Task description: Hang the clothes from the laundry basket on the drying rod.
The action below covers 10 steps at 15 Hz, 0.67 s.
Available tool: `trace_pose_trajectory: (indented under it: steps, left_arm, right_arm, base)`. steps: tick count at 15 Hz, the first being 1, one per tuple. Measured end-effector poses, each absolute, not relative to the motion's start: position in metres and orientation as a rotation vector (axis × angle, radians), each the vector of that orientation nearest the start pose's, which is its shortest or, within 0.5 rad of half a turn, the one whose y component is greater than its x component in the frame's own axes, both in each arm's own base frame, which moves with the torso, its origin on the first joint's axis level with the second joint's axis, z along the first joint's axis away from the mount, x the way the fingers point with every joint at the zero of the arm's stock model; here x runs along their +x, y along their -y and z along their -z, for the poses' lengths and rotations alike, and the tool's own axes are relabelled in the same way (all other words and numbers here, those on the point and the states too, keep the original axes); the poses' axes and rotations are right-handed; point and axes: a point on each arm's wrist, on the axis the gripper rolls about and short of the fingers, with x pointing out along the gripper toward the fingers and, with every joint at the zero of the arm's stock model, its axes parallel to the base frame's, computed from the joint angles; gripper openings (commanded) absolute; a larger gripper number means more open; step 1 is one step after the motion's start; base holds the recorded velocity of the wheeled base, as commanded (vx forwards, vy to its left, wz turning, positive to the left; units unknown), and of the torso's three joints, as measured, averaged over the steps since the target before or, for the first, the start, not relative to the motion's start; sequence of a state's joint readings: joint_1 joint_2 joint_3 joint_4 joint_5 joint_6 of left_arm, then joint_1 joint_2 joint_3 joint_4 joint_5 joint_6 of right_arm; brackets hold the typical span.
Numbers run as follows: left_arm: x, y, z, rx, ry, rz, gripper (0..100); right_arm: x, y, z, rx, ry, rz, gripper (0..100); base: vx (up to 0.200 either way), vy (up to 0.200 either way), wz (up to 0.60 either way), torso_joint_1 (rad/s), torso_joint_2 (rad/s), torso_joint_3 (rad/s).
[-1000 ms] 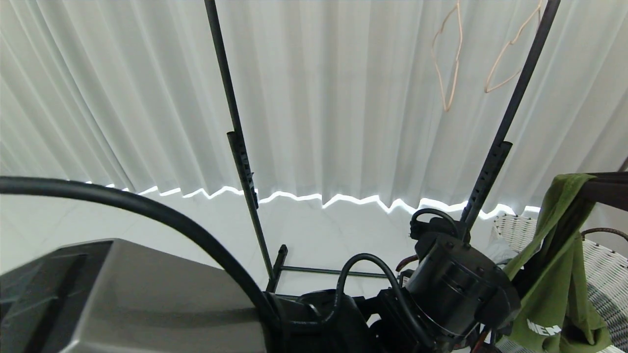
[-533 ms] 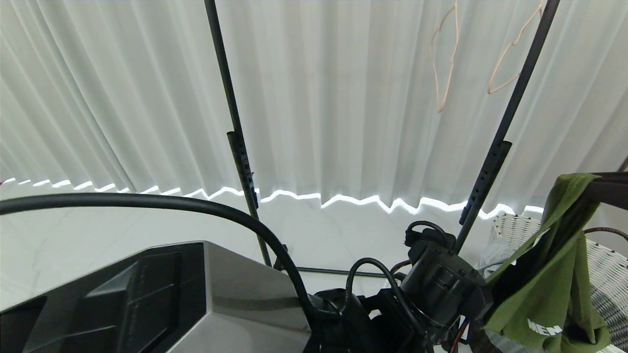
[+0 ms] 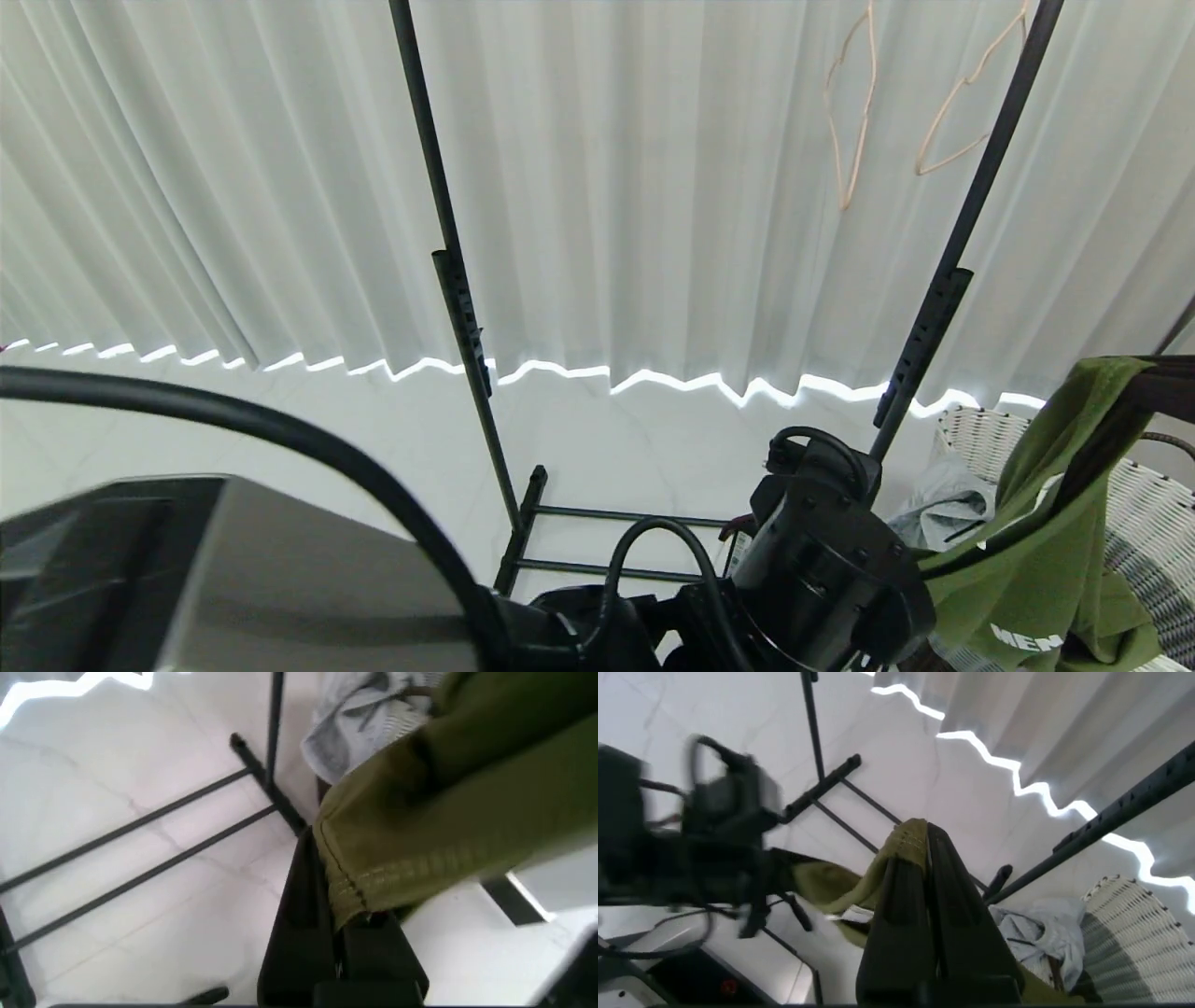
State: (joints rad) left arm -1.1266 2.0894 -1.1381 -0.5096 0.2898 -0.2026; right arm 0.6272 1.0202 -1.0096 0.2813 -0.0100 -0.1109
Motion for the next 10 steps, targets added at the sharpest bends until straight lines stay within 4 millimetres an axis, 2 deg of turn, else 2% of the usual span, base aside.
trace_pose_trajectory:
  steps: [3, 6, 10]
  left_arm:
    - [0.146, 0.337, -0.156, 0.079, -0.363, 0.845, 0]
    - [0.120, 0.297, -0.180, 0.075, -0.344, 0.873, 0]
    - [0.109, 0.243, -0.200, 0.121, -0.371, 0.786, 0]
  right_arm:
    - [0.093, -0.067, -0.301, -0.259, -0.214, -0.635, 0]
    - [0.093, -0.068, -0.310, -0.324, -0.161, -0.653, 0]
    - [0.104, -0.083, -0.329, -0.334, -0.122, -0.688, 0]
  base:
    - [0.000, 0.000, 0.00, 0.000, 0.00, 0.000]
    - [0.000, 0.000, 0.00, 0.000, 0.00, 0.000]
    - [0.000, 0.000, 0.00, 0.000, 0.00, 0.000]
